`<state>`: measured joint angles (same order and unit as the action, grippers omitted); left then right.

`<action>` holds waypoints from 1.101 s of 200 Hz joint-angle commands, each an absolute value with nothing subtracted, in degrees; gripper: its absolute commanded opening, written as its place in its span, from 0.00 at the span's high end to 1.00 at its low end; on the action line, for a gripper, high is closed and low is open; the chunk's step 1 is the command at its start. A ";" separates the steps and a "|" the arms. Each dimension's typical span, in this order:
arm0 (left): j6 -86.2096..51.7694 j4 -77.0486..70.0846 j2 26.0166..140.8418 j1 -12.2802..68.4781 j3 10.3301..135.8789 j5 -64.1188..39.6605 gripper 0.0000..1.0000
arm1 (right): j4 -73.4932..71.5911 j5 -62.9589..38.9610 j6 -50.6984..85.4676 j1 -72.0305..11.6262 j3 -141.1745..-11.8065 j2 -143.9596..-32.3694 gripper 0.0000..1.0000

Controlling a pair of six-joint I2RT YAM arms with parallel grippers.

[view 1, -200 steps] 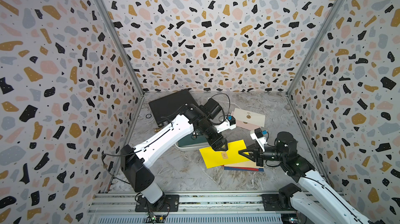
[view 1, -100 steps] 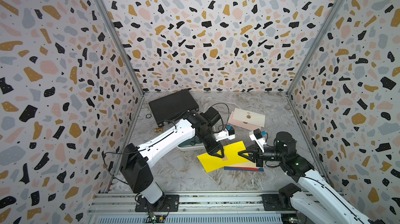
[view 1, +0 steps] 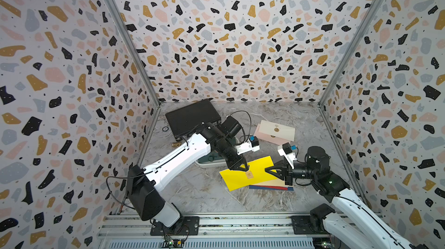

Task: Put the sealed envelopes into the storage box
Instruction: Place the envelope in the storage box.

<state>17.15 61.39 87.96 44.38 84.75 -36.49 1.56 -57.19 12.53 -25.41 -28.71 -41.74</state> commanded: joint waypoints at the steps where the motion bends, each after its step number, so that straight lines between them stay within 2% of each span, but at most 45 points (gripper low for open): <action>1: 17.56 60.37 88.25 44.18 85.49 -37.78 0.87 | 1.93 -57.54 12.13 -25.75 -30.30 -41.53 1.00; 24: 17.45 60.46 88.97 44.14 85.87 -38.25 1.00 | 2.11 -57.08 12.20 -25.81 -30.28 -41.66 1.00; 38: 17.45 60.12 89.15 44.18 85.88 -37.48 1.00 | 2.11 -55.94 12.21 -25.84 -30.26 -41.63 1.00; 58: 18.24 59.38 88.49 44.06 84.87 -31.42 1.00 | 7.49 -49.28 12.10 -25.84 -30.49 -41.31 0.74; 73: 20.32 59.39 87.72 43.87 84.30 -23.57 1.00 | 11.29 -43.26 10.63 -25.82 -30.35 -40.96 0.67; 96: 27.55 60.58 86.66 42.64 83.82 -14.89 1.00 | 14.88 -36.72 8.31 -25.84 -29.43 -40.61 0.66; 121: 36.64 60.75 85.34 41.28 83.58 -5.99 1.00 | 14.83 -36.50 8.09 -25.83 -29.01 -40.69 0.65; 161: 48.31 63.03 87.10 34.59 87.06 -5.06 1.00 | 13.41 -37.46 9.00 -25.82 -28.92 -40.87 0.65; 220: 56.32 65.22 93.65 25.58 90.59 -14.01 1.00 | 13.27 -38.00 9.85 -25.90 -28.14 -40.10 0.65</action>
